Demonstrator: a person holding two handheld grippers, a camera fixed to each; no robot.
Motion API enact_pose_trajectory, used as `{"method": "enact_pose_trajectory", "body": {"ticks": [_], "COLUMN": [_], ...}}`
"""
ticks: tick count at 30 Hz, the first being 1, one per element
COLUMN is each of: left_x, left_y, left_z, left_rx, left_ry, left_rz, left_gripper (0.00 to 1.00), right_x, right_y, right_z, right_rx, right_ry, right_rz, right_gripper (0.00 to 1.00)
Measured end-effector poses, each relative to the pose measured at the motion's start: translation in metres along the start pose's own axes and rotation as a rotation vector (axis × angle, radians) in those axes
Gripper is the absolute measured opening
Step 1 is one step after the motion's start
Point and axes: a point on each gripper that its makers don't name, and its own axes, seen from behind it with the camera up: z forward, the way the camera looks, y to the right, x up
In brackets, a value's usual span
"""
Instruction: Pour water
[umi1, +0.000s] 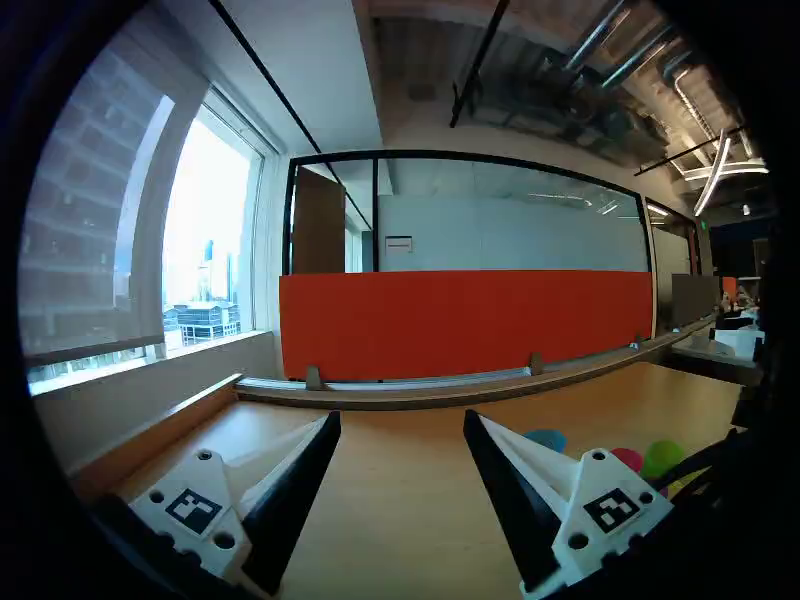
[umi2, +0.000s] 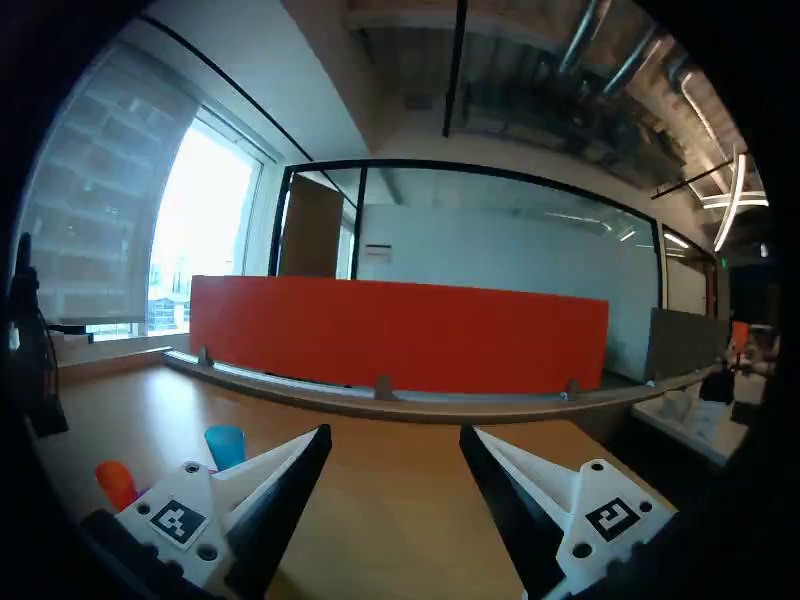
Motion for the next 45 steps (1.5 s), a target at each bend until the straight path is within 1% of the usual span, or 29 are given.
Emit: {"method": "enact_pose_trajectory", "body": {"ticks": [5, 8, 12, 15, 22, 27, 36, 45], "left_x": [0.029, 0.042, 0.055, 0.067, 0.089, 0.097, 0.106, 0.098], "left_y": [0.006, 0.012, 0.019, 0.022, 0.023, 0.026, 0.029, 0.028], "left_z": [0.008, 0.011, 0.016, 0.019, 0.026, 0.031, 0.039, 0.045], "left_rx": [-0.023, -0.042, -0.067, -0.081, -0.094, -0.111, -0.148, -0.177], "left_ry": [0.017, 0.025, 0.024, 0.024, 0.022, 0.010, -0.006, -0.037], "left_rz": [0.036, 0.049, 0.055, 0.058, 0.062, 0.064, 0.060, 0.096], "left_gripper": [0.91, 0.91, 0.91, 0.91, 0.91, 0.91, 0.91, 0.91], "right_x": [0.022, 0.034, 0.049, 0.058, 0.078, 0.092, 0.101, 0.095], "right_y": [0.002, 0.002, 0.004, 0.005, 0.003, 0.004, 0.001, -0.003], "right_z": [0.006, 0.009, 0.013, 0.016, 0.018, 0.019, 0.020, 0.022], "right_rx": [0.003, 0.010, 0.012, 0.011, 0.027, 0.019, 0.024, 0.062], "right_ry": [0.000, 0.004, 0.010, 0.012, 0.019, 0.037, 0.038, 0.011], "right_rz": [-0.007, -0.012, -0.021, -0.025, -0.026, -0.040, -0.055, -0.075], "right_gripper": [0.99, 0.99, 1.00, 0.99, 1.00, 1.00, 1.00, 1.00]}}
